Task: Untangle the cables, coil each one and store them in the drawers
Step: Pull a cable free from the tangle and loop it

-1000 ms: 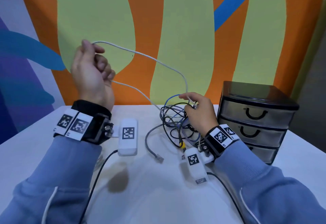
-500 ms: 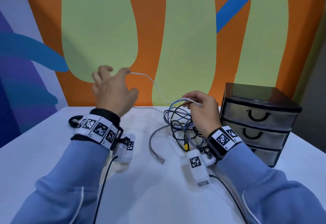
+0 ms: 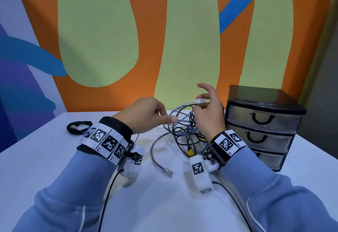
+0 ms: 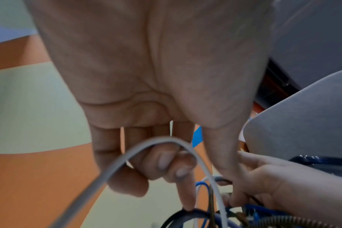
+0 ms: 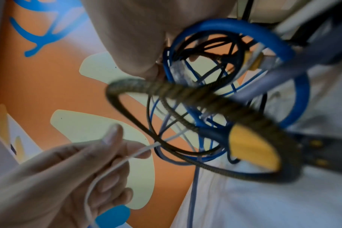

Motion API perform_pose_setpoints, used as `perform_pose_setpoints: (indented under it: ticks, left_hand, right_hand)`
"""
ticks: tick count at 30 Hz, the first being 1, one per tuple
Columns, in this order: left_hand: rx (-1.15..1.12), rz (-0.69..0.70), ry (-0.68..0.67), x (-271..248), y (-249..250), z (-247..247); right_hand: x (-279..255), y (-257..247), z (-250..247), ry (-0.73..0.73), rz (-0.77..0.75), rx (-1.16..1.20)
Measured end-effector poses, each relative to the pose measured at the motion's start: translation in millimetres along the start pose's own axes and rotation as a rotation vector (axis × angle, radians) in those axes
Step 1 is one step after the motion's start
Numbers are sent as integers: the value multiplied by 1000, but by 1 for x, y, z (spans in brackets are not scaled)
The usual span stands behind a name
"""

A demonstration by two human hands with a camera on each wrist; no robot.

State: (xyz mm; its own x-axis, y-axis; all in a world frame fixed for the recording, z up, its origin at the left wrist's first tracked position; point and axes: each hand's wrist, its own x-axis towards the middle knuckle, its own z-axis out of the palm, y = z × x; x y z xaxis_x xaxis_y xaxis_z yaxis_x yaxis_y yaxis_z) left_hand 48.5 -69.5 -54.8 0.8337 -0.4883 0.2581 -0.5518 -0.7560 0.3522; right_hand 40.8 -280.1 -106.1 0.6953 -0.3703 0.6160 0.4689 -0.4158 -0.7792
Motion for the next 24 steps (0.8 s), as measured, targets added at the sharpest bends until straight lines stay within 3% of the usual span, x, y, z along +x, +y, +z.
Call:
perform_pose_setpoints:
  ticks: [4, 9, 12, 15, 19, 24]
  left_hand:
    - [-46, 50, -53, -5, 2, -1]
    - [-530, 196, 403, -1, 3, -7]
    - [-668, 254, 548, 0, 9, -3]
    - [-697, 254, 567, 4, 16, 5]
    - [-485, 192, 468, 8, 16, 17]
    - [-359, 76, 443, 10, 11, 20]
  right_hand:
    - [0, 1, -2, -21, -9, -80]
    - [-2, -4, -3, -117, -69, -241]
    - [-2, -3, -1, -191, -57, -319]
    - [-2, -5, -1, -158, -85, -333]
    - [-4, -12, -3, -71, -174, -225]
    - [-13, -35, -1, -78, -425, 6]
